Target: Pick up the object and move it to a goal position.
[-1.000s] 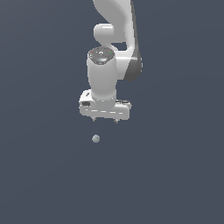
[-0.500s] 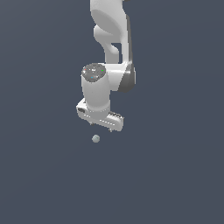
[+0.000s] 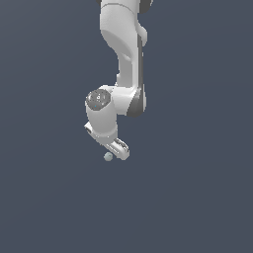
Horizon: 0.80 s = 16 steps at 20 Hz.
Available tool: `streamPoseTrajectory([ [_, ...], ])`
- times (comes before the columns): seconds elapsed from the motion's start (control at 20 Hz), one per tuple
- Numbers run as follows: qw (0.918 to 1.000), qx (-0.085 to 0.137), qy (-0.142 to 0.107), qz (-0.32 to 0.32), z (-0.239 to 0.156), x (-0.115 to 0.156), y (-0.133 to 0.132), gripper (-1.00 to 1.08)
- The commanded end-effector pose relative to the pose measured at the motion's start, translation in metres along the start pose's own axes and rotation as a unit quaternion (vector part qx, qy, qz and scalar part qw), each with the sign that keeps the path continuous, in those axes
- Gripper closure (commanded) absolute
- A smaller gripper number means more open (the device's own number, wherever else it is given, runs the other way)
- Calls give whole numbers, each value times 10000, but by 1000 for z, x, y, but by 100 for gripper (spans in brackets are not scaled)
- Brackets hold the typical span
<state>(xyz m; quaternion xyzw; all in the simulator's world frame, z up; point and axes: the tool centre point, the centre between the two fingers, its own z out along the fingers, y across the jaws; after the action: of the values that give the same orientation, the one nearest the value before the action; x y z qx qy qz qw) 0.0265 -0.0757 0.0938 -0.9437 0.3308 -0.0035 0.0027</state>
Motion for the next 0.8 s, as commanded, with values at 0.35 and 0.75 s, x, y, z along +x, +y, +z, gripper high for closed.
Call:
streamPoseTrajectory([
  [0.35,9978,-36,-20,660,21,8,9,-92],
  [0.75,9977,-39,-23,675,28,8,9,-92],
])
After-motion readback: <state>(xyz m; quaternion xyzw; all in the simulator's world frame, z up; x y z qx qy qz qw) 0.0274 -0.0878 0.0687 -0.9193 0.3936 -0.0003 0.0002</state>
